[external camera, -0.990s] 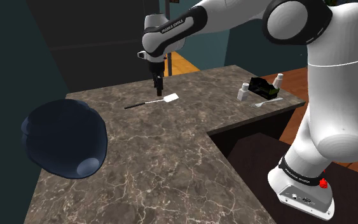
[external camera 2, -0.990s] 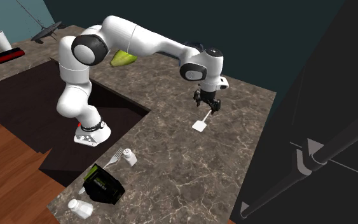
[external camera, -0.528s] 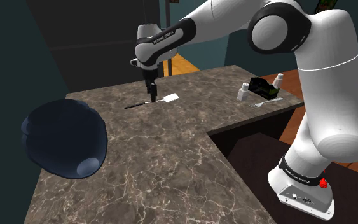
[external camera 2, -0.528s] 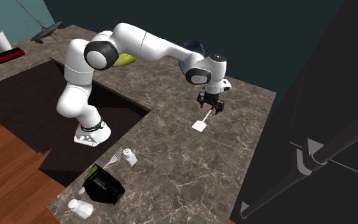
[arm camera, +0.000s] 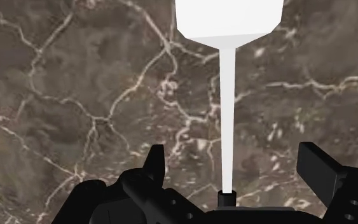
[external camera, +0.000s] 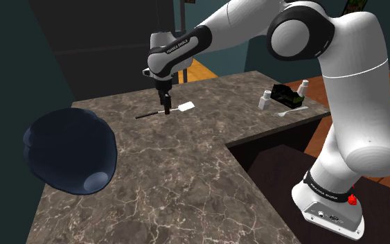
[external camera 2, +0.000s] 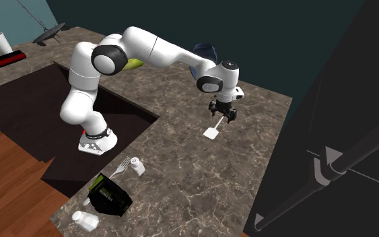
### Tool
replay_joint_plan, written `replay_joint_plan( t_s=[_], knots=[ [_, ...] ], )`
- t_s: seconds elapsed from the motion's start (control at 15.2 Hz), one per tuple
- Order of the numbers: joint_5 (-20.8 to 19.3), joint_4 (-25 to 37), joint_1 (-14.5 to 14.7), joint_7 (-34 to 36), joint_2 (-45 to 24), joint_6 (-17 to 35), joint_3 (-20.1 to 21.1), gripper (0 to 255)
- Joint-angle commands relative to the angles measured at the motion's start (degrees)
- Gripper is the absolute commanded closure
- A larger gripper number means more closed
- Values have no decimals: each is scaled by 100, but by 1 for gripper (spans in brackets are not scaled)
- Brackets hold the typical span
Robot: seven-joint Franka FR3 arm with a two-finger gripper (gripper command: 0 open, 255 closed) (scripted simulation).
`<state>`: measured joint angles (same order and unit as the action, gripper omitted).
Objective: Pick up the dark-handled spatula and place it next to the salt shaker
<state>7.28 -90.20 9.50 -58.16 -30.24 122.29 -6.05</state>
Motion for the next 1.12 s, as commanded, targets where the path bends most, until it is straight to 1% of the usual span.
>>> replay_joint_plan(
  t_s=[0.0,0.07,0.13,0.73,1.06],
  knots=[
    [0,1,0,0,-1,1,0,0],
    [0,0,0,0,-1,1,0,0],
    [0,0,0,0,-1,1,0,255],
    [0,1,0,0,-1,1,0,255],
    [-30,159,4,32,150,-307,-15,255]
  ],
)
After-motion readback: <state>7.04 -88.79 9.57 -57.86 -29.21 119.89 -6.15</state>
